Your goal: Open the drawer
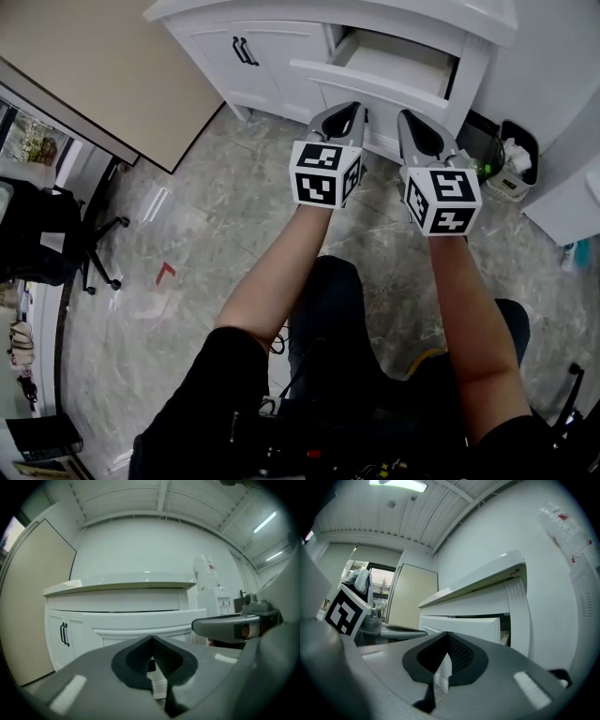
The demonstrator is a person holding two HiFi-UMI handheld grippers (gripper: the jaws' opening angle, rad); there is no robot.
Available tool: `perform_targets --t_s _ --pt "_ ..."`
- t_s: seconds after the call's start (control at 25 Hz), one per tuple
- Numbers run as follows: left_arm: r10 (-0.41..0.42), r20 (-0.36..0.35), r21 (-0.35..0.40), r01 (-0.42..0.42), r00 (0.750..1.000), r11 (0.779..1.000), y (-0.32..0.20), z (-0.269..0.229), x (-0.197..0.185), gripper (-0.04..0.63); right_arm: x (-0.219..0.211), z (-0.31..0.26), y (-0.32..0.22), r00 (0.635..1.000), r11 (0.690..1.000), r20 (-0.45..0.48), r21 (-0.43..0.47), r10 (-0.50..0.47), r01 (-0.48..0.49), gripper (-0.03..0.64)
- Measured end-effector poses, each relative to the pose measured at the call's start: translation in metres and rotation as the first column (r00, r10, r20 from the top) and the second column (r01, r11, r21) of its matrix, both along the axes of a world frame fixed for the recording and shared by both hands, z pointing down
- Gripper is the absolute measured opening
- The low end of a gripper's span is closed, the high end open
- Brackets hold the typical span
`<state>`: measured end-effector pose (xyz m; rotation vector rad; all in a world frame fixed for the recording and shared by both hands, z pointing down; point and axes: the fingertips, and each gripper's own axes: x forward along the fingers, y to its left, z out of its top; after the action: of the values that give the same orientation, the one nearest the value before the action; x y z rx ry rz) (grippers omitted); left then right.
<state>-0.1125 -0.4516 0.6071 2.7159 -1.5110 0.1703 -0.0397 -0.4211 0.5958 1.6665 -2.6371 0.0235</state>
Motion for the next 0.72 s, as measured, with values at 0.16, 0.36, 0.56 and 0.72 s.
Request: perform_targets --t_s 0.16,0.36,0.56,0.72 --pt "-0.032 -0.02 -0.027 0.032 0.999 0.999 0.004 -0.031 0.003 0.006 0.002 -0.032 0.007 1.0 1.0 0.01 -0.016 -0.002 0.002 0.021" --pt "-0.058 -0.016 -0.061 0.057 0.998 0.997 0.013 -0.119 0.009 0.006 0.008 -0.11 0.011 1.0 0.994 0.017 -0.108 -0.012 0.014 0.021" --pt "-0.056 -0.009 -0.079 0.055 0.998 0.995 0.024 -0.239 0.018 0.006 0.014 -0.233 0.018 1.0 0.991 0.001 -0.132 0.016 -0.016 0.021" --pt "-0.06 -0.034 -0.089 0.056 0.998 0.994 0.033 -0.337 0.018 0.006 0.017 -0.334 0.024 0.999 0.992 -0.011 -0.124 0.031 -0.032 0.02"
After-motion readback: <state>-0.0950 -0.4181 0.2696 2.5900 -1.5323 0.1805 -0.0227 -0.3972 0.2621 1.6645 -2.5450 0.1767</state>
